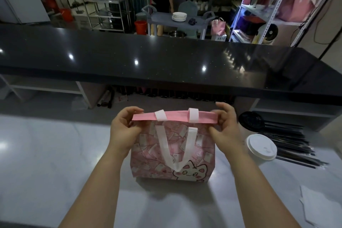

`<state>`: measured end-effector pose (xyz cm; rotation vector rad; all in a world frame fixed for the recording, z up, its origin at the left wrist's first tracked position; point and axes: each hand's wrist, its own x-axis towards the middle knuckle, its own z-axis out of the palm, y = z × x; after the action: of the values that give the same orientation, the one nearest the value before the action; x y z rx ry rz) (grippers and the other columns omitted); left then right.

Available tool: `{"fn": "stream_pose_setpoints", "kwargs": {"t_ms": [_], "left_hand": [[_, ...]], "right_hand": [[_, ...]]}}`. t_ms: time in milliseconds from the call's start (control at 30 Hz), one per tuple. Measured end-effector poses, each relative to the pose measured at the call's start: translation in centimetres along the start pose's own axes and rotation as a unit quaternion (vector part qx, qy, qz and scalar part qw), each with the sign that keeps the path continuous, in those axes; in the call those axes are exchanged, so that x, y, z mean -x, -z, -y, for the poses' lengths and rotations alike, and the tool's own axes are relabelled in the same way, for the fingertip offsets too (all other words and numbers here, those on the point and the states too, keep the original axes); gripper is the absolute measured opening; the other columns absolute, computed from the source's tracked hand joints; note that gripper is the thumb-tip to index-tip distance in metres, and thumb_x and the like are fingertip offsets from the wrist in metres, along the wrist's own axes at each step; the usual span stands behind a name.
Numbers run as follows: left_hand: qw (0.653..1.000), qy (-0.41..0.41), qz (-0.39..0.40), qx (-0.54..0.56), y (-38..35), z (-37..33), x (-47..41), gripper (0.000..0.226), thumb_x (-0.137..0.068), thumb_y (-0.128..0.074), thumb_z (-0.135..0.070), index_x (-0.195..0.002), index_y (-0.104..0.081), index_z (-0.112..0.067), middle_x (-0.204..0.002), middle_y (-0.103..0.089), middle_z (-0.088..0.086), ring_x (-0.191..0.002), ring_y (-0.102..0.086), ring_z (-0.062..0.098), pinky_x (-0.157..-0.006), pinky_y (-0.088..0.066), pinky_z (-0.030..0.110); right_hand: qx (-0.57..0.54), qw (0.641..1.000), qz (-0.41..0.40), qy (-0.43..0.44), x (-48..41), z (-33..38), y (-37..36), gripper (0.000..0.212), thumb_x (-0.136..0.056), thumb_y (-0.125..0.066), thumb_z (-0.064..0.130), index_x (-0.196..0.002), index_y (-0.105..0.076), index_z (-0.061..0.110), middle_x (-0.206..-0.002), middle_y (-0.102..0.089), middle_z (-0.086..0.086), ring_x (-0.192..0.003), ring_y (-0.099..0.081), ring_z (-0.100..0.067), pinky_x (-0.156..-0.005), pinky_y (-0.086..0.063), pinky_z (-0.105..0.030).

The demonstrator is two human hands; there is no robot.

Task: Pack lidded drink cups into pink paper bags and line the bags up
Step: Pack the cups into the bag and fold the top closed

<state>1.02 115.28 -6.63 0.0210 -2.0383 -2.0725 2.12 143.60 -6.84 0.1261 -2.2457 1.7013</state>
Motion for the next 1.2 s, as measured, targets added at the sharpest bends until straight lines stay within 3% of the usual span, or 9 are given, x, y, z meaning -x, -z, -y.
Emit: {"fn": "stream_pose_setpoints", "kwargs": {"t_ms": [100,200,300,400,567,700,833,1067,1200], "left_hand": [[1.0,-0.004,0.02,-0.013,-0.1,-0.3,-0.1,0.04,-0.082,-0.071,0.004,-0.085,-0.075,-0.036,-0.093,-0.073,-0.013,-0.089,-0.068,0.004,-0.065,-0.055,0.016],[1.0,-0.014,0.01,-0.02,0.0,-0.4,-0.1,0.047,-0.08,-0.071,0.009,-0.081,-0.076,-0.037,-0.092,-0.073,-0.012,-0.089,-0.068,0.004,-0.067,-0.055,0.016],[0.999,-0.017,0.007,-0.027,-0.1,-0.3,0.0,0.047,-0.078,-0.073,0.009,-0.078,-0.076,-0.038,-0.09,-0.073,-0.012,-0.088,-0.068,0.006,-0.067,-0.055,0.016],[0.999,-0.021,-0.004,-0.035,-0.4,-0.3,0.0,0.048,-0.078,-0.072,0.009,-0.077,-0.076,-0.039,-0.09,-0.073,-0.012,-0.088,-0.068,0.007,-0.068,-0.055,0.016],[0.998,-0.034,-0.003,-0.051,-0.6,-0.5,0.1,0.046,-0.078,-0.072,0.009,-0.081,-0.074,-0.037,-0.092,-0.073,-0.014,-0.089,-0.068,0.005,-0.071,-0.056,0.017],[0.998,-0.031,-0.007,-0.063,-0.4,-0.4,0.2,0.042,-0.08,-0.073,0.005,-0.082,-0.075,-0.037,-0.091,-0.073,-0.013,-0.088,-0.067,0.004,-0.072,-0.057,0.02],[0.997,-0.03,0.003,-0.074,-0.5,-0.3,0.3,0.051,-0.077,-0.063,0.013,-0.088,-0.074,-0.036,-0.092,-0.073,-0.009,-0.09,-0.069,0.01,-0.075,-0.058,0.025],[0.995,-0.033,-0.022,-0.087,-0.5,-0.5,0.7,0.054,-0.08,-0.067,0.005,-0.09,-0.07,-0.048,-0.09,-0.073,-0.017,-0.086,-0.068,0.0,-0.069,-0.054,0.012],[0.996,-0.034,-0.011,-0.079,-0.8,-0.6,0.9,0.051,-0.08,-0.07,0.003,-0.088,-0.071,-0.048,-0.091,-0.073,-0.016,-0.087,-0.068,0.002,-0.071,-0.055,0.014]], "right_hand": [[0.225,0.963,0.11,0.104,-0.9,1.5,0.7,0.096,-0.078,-0.06,-0.012,-0.133,-0.031,0.061,-0.146,-0.027,0.029,-0.118,-0.045,-0.002,-0.091,-0.05,-0.032],[0.401,0.876,0.173,0.202,-1.5,2.9,0.6,0.093,-0.076,-0.073,-0.003,-0.135,-0.032,0.055,-0.158,0.002,0.014,-0.119,-0.043,-0.018,-0.092,-0.047,-0.037],[0.484,0.812,0.215,0.244,-2.0,3.7,1.4,0.077,-0.078,-0.077,0.013,-0.133,-0.037,0.049,-0.16,0.007,0.007,-0.133,-0.019,-0.026,-0.114,-0.02,-0.047],[0.515,0.786,0.222,0.259,-3.2,4.8,2.2,0.052,-0.083,-0.071,0.031,-0.125,-0.044,0.043,-0.161,0.002,0.002,-0.14,-0.009,-0.027,-0.116,0.003,-0.046],[0.552,0.72,0.3,0.295,-5.2,7.2,1.2,0.023,-0.088,-0.063,0.041,-0.107,-0.052,0.037,-0.161,-0.011,0.002,-0.143,-0.009,-0.028,-0.117,-0.005,-0.047],[0.404,0.809,0.371,0.212,-6.7,8.9,1.4,0.011,-0.088,-0.066,0.033,-0.089,-0.057,0.027,-0.14,-0.046,0.014,-0.129,-0.031,-0.009,-0.105,-0.035,-0.035],[0.266,0.857,0.439,0.054,-8.2,10.0,1.3,0.024,-0.087,-0.065,0.023,-0.069,-0.051,0.024,-0.121,-0.057,0.022,-0.113,-0.045,0.007,-0.092,-0.036,-0.02],[-0.105,0.878,0.443,-0.147,-10.0,9.0,1.7,0.011,-0.077,-0.05,0.005,-0.07,-0.044,0.01,-0.121,-0.064,-0.015,-0.097,-0.064,-0.025,-0.074,-0.055,-0.027],[-0.269,0.863,0.376,-0.202,-10.0,6.1,1.5,0.012,-0.078,-0.058,0.014,-0.069,-0.05,0.014,-0.129,-0.061,-0.015,-0.116,-0.06,-0.033,-0.094,-0.049,-0.044]]}}
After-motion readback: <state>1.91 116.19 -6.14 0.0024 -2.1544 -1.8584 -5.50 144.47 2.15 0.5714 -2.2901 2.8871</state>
